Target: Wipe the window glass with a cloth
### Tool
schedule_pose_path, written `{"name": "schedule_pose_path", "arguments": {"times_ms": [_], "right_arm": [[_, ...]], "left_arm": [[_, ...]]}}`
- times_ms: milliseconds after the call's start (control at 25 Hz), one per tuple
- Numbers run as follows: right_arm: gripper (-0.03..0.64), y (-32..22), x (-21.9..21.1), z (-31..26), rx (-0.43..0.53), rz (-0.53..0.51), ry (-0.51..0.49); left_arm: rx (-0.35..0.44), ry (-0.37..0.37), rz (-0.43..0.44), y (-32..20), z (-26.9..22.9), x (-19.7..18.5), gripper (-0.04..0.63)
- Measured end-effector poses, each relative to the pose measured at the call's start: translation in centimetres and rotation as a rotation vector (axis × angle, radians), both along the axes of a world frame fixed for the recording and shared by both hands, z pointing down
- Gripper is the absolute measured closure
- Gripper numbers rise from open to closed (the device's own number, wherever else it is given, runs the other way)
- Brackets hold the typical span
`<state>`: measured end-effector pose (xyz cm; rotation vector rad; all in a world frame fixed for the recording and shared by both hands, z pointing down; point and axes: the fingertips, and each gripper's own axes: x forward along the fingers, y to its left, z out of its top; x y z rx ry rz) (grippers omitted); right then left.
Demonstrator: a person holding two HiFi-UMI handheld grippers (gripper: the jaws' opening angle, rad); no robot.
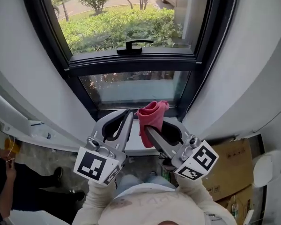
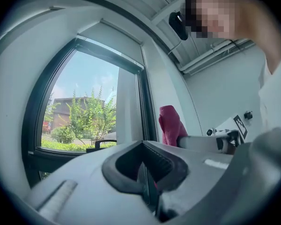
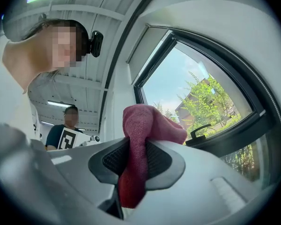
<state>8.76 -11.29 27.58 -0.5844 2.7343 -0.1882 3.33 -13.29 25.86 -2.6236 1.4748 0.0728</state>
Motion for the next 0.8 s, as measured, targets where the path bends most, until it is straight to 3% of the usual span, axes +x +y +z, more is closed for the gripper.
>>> {"name": "schedule_pose_path", "arguments": {"times_ms": [200,440,800], "right_arm": [[0.509,-2.7,-2.3,1.3,-0.046,-0.039,-0.004],[0.509,-6.5,-5.4,0.9,-0.048,0.009,0.016],[0.509,-12.9,-14.6,-1.0,-0.014,0.050,0.044]], "left_arm": [[-0.036,-0.001,-0.030,-2.8,0.9,-2.1,0.595],[-0.027,0.024,0.004,-6.9,0.6,-5.5,0.594],[0.008,0.027,0.053,-12.6,-0.9,-14.0,0.595]]}}
